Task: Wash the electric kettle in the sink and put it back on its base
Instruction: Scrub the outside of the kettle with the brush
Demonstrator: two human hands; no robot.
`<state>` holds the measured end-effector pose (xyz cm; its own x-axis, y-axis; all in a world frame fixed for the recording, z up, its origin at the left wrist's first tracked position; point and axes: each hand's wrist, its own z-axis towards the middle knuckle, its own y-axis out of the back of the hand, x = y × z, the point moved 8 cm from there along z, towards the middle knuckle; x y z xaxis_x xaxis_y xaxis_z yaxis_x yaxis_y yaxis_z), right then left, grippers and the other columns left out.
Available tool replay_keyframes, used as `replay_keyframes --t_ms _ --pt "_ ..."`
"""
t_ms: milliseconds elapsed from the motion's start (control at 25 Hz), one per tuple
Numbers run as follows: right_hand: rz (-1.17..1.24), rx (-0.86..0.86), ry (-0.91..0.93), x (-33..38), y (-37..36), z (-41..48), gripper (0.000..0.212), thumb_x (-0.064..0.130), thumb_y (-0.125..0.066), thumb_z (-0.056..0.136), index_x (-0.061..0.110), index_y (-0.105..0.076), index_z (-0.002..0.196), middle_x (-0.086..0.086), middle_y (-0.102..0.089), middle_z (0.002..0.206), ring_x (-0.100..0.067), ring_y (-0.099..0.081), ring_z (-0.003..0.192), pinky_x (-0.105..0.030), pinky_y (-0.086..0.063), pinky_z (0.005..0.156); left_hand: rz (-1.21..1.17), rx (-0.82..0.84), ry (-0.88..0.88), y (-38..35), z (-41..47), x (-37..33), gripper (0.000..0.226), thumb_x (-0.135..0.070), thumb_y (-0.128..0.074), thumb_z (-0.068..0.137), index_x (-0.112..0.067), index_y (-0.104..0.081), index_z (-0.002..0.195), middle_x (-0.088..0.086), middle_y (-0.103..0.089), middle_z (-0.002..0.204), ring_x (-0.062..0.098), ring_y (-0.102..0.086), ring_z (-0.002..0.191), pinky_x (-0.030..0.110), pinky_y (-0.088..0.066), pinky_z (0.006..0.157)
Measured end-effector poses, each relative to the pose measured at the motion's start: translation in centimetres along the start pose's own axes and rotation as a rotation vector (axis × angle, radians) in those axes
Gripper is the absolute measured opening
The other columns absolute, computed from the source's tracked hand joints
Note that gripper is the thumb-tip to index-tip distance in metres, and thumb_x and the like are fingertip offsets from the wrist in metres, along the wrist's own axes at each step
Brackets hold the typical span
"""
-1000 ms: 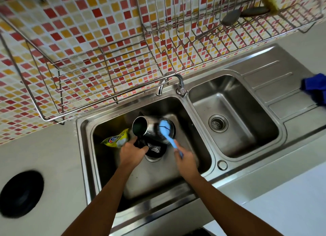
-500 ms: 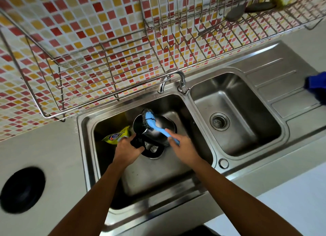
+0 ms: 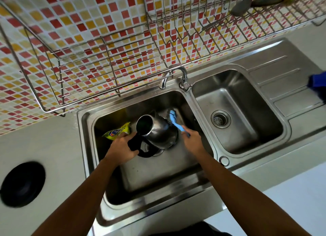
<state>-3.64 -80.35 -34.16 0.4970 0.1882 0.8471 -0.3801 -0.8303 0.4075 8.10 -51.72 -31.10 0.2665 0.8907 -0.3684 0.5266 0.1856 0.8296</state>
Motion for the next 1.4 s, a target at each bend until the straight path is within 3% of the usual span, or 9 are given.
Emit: replay_keyframes --t_ms 80,200,280,440,600,840,1040,1200,1400 --pt "0.005 -0.001 -0.036 -0.4 0.2 0.3 0.035 0.012 -0.057 0.095 0.011 -0.061 0.130 -0.007 -0.070 0.107 -0.007 -0.066 0.091 -0.016 -0.046 0.082 0.051 0.019 -0.044 -0.6 0.1 -0.4 0.095 -0.064 -0.060 0.057 -0.034 -0.047 0.146 0.016 -0.054 0.135 0.036 -0.052 0.126 0.049 -0.047 0.105" --pt "0.121 0.143 0.094 1.7 -1.8 -0.7 0.037 0.012 -0.057 0.096 0.012 -0.059 0.133 0.006 -0.066 0.104 0.010 -0.062 0.082 -0.007 -0.045 0.080 -0.013 -0.012 -0.039 -0.6 -0.1 0.1 0.092 -0.057 -0.065 0.059 -0.029 -0.051 0.145 0.017 -0.056 0.132 0.036 -0.055 0.122 0.046 -0.048 0.104" --pt "0.108 0.119 0.098 0.7 -2.4 -0.9 0.036 0.012 -0.057 0.096 0.011 -0.059 0.132 0.004 -0.068 0.110 0.004 -0.064 0.093 -0.013 -0.047 0.086 -0.071 -0.025 -0.034 -0.3 -0.6 0.9 0.092 -0.054 -0.068 0.059 -0.024 -0.053 0.144 0.017 -0.057 0.132 0.034 -0.056 0.122 0.043 -0.047 0.104" --pt "-0.023 -0.022 -0.103 -2.0 -1.1 1.0 0.035 0.014 -0.057 0.095 0.012 -0.062 0.130 -0.011 -0.072 0.103 -0.013 -0.061 0.082 -0.022 -0.045 0.076 -0.051 -0.012 -0.074 -0.2 -0.9 1.3 0.093 -0.057 -0.064 0.059 -0.023 -0.052 0.144 0.017 -0.056 0.133 0.034 -0.056 0.124 0.043 -0.047 0.104" --pt "0.110 0.182 0.220 4.0 -3.9 -1.0 0.035 0.011 -0.058 0.096 0.007 -0.060 0.131 0.004 -0.064 0.123 -0.003 -0.061 0.112 -0.013 -0.043 0.098 -0.135 -0.041 -0.027 -0.2 -0.1 2.1 0.089 -0.053 -0.070 0.059 -0.023 -0.056 0.142 0.014 -0.058 0.135 0.033 -0.056 0.125 0.048 -0.049 0.104" --pt "0.044 -0.057 -0.135 -3.1 -1.4 1.2 0.035 0.013 -0.057 0.095 0.009 -0.063 0.129 -0.007 -0.070 0.097 -0.014 -0.060 0.080 -0.027 -0.047 0.074 -0.080 -0.006 -0.050 -0.3 -1.1 1.9 0.088 -0.048 -0.072 0.061 -0.021 -0.055 0.143 0.016 -0.055 0.138 0.035 -0.052 0.129 0.047 -0.047 0.106" --pt "0.132 0.091 0.058 0.0 -2.7 0.3 0.036 0.014 -0.057 0.096 0.014 -0.060 0.132 0.006 -0.066 0.101 0.004 -0.059 0.076 -0.016 -0.048 0.075 -0.031 -0.024 -0.088 -0.5 -0.2 0.8 0.092 -0.060 -0.061 0.059 -0.024 -0.055 0.143 0.015 -0.057 0.127 0.035 -0.057 0.118 0.048 -0.051 0.099" --pt "-0.100 -0.031 -0.193 -4.1 -1.0 1.7 0.037 0.018 -0.053 0.096 0.014 -0.060 0.132 -0.019 -0.069 0.114 -0.031 -0.066 0.102 -0.037 -0.051 0.092 0.027 -0.012 -0.141 -0.6 -0.2 -0.2 0.091 -0.059 -0.060 0.058 -0.026 -0.054 0.143 0.014 -0.055 0.125 0.037 -0.056 0.114 0.050 -0.051 0.098" --pt "-0.415 0.066 -0.259 -5.8 -1.6 0.6 0.046 0.021 -0.039 0.098 0.023 -0.038 0.144 -0.020 -0.062 0.121 -0.040 -0.059 0.111 -0.048 -0.048 0.097 0.073 -0.043 -0.162 -0.1 0.0 -3.2 0.086 -0.047 -0.070 0.063 -0.026 -0.052 0.144 0.015 -0.055 0.125 0.038 -0.051 0.117 0.046 -0.043 0.103"
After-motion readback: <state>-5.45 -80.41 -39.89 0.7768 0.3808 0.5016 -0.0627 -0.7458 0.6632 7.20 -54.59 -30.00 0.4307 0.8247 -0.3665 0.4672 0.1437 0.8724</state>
